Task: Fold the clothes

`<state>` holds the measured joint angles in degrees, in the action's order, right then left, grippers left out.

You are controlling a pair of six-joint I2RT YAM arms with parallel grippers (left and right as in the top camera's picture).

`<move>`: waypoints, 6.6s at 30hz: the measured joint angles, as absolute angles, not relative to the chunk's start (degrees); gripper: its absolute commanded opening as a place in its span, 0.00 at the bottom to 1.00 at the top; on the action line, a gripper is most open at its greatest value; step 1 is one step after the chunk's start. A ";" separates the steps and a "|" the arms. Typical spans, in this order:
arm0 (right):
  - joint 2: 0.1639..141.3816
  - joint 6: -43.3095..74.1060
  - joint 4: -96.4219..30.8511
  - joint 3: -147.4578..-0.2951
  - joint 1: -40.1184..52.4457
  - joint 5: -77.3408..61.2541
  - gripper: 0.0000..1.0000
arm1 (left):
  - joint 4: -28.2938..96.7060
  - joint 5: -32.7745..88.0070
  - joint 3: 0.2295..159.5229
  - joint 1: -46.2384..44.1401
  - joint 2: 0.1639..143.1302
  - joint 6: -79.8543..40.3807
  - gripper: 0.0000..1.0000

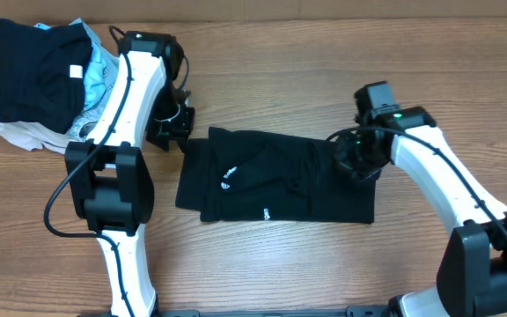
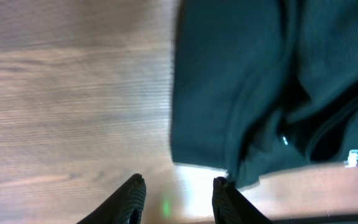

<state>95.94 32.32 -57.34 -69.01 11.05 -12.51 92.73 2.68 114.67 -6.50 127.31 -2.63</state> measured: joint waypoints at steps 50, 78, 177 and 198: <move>100.88 25.47 -54.54 -64.27 10.50 -17.23 0.15 | 68.16 45.15 80.44 -1.65 125.08 24.43 0.76; 108.03 25.71 -55.99 -64.49 10.41 -17.56 0.09 | 59.09 50.04 74.91 -5.93 121.89 18.65 0.80; 101.54 12.29 -54.94 -72.49 13.91 -13.93 0.69 | 93.60 5.32 121.12 -14.94 127.52 -5.85 0.18; 101.51 1.32 -57.23 -70.04 18.68 -29.28 0.04 | 93.01 5.34 121.12 -14.94 127.52 -5.58 0.18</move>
